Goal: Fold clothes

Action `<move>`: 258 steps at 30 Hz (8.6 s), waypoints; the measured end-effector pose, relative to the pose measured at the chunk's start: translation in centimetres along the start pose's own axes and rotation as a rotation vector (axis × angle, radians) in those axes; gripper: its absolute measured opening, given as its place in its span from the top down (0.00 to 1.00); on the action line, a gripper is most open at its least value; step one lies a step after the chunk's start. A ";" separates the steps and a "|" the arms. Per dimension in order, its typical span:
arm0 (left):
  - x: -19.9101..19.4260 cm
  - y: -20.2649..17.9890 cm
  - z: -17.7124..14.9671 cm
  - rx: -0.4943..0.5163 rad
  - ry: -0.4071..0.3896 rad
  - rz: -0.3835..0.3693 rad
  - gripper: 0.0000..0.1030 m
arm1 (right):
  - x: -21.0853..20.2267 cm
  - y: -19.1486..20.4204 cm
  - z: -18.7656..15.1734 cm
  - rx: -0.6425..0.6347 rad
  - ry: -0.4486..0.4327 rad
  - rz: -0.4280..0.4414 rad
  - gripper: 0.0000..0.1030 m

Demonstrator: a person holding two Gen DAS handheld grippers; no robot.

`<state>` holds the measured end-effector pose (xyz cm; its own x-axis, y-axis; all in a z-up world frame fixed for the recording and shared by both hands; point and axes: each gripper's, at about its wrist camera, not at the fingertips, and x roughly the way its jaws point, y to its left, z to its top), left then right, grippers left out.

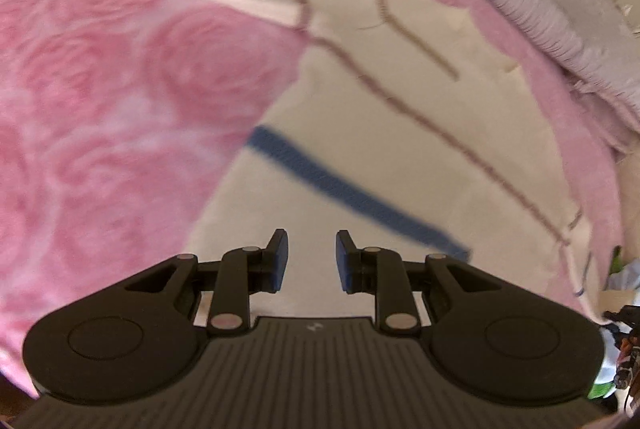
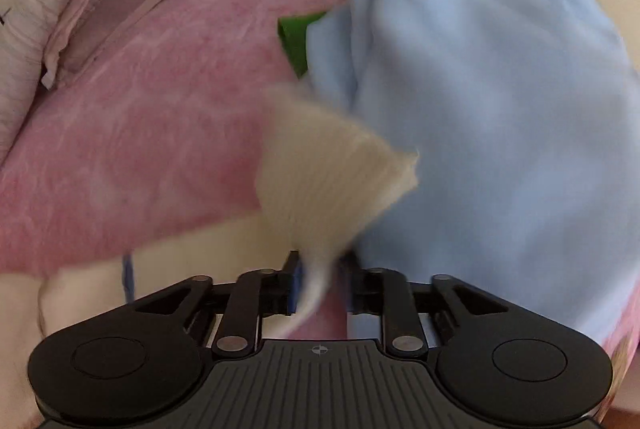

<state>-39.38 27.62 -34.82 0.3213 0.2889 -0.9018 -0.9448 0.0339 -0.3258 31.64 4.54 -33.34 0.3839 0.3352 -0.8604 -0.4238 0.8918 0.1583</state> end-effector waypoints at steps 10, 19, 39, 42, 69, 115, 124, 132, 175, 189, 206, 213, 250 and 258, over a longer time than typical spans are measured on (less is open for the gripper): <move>-3.5 6.2 -2.4 0.066 0.096 0.090 0.77 | -9.0 -0.1 -18.0 -0.024 0.378 0.377 0.53; -1.5 10.5 -4.1 -0.009 0.254 -0.101 0.71 | -11.7 1.9 -28.4 -0.057 0.455 0.346 0.53; -5.2 8.5 -4.8 0.289 0.172 -0.028 0.89 | -16.8 12.1 -29.3 -0.388 0.161 -0.076 0.71; -6.0 7.2 -4.5 0.310 0.113 -0.050 0.87 | -17.0 13.5 -30.2 -0.474 0.129 -0.002 0.71; -26.9 -7.4 -14.0 0.326 -0.126 0.084 0.75 | -38.3 10.0 -27.0 -0.572 0.083 0.357 0.71; -34.0 -9.9 -25.8 0.530 -0.145 0.125 0.71 | -43.8 2.6 -30.1 -0.521 0.148 0.271 0.70; -34.4 -9.6 -25.6 0.520 -0.160 0.125 0.71 | -44.4 3.2 -30.0 -0.537 0.132 0.269 0.70; -34.6 -8.6 -25.2 0.506 -0.162 0.132 0.71 | -45.2 4.4 -30.2 -0.567 0.110 0.271 0.70; -28.7 -7.2 -15.0 0.361 -0.201 0.146 0.70 | -38.8 11.0 -24.3 -0.496 0.038 0.367 0.70; -19.3 -6.5 3.4 0.320 -0.146 0.093 0.64 | -29.9 22.4 -20.0 -0.305 -0.027 0.516 0.70; -3.5 12.0 17.8 -0.190 -0.069 0.039 0.64 | -13.4 31.0 -20.9 -0.179 0.173 0.257 0.70; 0.0 19.7 21.3 -0.433 -0.181 0.006 0.64 | -9.7 32.2 -21.4 -0.214 0.150 0.233 0.70; 7.4 -14.0 11.2 0.196 0.048 -0.414 0.87 | -3.1 20.2 -12.2 -0.088 0.116 0.159 0.70; 6.2 -7.3 12.8 0.175 0.002 -0.191 0.87 | -1.1 23.8 -13.5 -0.059 0.261 0.472 0.70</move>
<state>-31.34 41.40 -34.38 0.4952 0.2597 -0.8291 -0.8635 0.2527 -0.4365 10.11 21.32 -35.19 -0.0728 0.6016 -0.7955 -0.5487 0.6419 0.5357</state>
